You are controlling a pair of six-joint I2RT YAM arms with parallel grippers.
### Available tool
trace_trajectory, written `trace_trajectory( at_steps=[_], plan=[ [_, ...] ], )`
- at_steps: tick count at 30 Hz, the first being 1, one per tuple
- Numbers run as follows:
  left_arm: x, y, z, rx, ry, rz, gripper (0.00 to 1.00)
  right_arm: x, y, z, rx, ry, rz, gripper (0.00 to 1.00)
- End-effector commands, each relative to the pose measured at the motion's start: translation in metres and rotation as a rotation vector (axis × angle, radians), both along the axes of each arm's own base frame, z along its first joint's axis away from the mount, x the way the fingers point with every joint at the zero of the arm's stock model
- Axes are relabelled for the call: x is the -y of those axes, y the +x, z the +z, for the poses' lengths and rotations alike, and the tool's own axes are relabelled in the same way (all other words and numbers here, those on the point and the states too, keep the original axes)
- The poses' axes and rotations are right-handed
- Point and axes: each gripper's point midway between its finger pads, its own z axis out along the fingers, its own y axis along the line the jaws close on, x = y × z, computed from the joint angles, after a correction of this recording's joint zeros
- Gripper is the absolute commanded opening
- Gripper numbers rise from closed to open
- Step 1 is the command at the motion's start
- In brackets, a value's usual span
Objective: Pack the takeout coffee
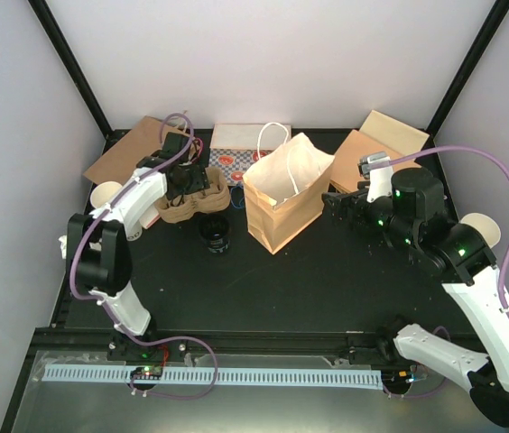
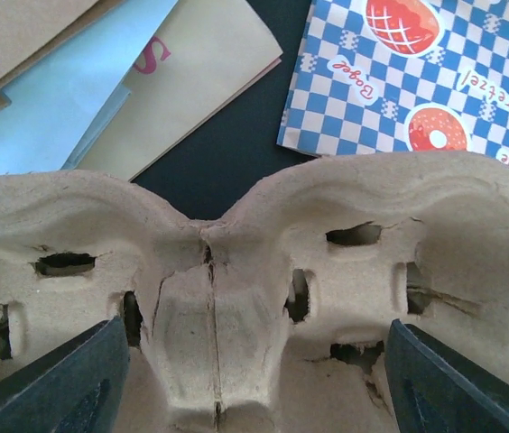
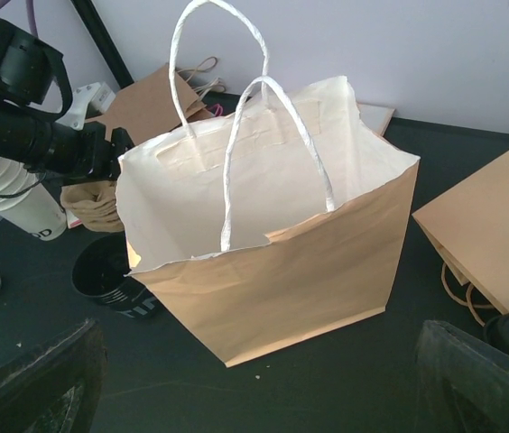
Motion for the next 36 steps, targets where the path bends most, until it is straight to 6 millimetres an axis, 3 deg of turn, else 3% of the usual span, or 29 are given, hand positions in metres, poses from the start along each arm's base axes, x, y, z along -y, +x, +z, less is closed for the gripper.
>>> trace_trajectory(
  at_steps=[1,8,19,24,36],
  plan=[
    [-0.009,0.005,0.002,-0.022,0.012,0.071,0.78,-0.001,-0.002,0.007,0.024,0.025,0.005,0.96],
    [-0.011,0.007,-0.009,-0.05,0.033,0.074,0.75,-0.004,-0.002,0.008,0.024,0.039,0.019,0.96],
    [-0.015,0.013,-0.01,-0.055,0.06,0.089,0.5,-0.009,-0.005,0.009,0.032,0.051,0.054,0.96],
    [-0.016,0.012,-0.002,-0.042,0.064,0.087,0.42,-0.009,-0.006,0.01,0.035,0.045,0.061,0.96],
    [-0.018,0.001,0.041,0.047,0.037,0.086,0.42,-0.012,-0.006,0.007,0.029,0.046,0.074,0.96]
  ],
)
